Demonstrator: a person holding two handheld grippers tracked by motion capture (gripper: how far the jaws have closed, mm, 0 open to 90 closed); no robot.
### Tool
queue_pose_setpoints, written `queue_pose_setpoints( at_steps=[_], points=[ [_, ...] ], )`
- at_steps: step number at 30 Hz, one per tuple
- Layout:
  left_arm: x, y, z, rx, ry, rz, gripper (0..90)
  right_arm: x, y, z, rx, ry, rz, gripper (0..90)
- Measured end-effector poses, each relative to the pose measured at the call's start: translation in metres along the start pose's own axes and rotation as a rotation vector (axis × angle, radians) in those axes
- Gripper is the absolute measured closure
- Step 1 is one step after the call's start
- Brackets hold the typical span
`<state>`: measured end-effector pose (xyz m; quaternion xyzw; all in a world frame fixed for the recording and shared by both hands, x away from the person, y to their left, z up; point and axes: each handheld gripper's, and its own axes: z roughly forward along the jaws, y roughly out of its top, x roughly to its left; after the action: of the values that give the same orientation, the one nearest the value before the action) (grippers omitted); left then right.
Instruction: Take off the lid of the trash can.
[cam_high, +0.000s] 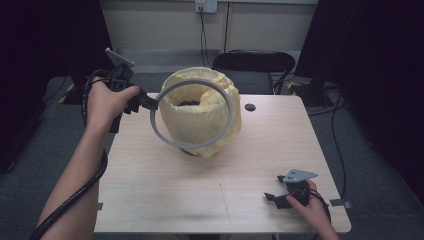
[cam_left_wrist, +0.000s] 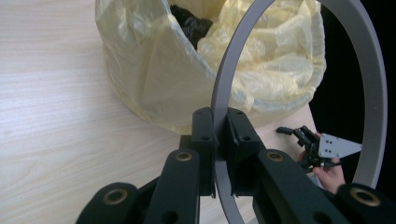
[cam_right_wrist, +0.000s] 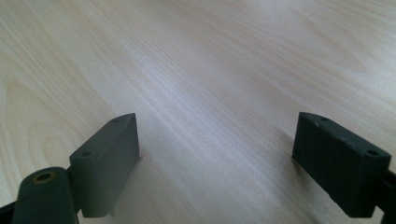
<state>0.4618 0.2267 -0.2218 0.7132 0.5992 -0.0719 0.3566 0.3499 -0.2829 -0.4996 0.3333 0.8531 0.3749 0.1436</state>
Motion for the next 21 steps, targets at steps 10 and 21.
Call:
queue_pose_setpoints(
  at_steps=[10, 21],
  points=[
    [0.005, -0.014, 0.004, 0.054, -0.014, 0.012, 83.3, 0.000, 0.000, 0.000, -0.001, 0.000, 0.000, 13.9],
    [0.008, -0.026, 0.003, 0.064, -0.029, 0.039, 83.2, 0.000, 0.000, 0.000, 0.002, 0.000, 0.000, 13.9]
  ],
)
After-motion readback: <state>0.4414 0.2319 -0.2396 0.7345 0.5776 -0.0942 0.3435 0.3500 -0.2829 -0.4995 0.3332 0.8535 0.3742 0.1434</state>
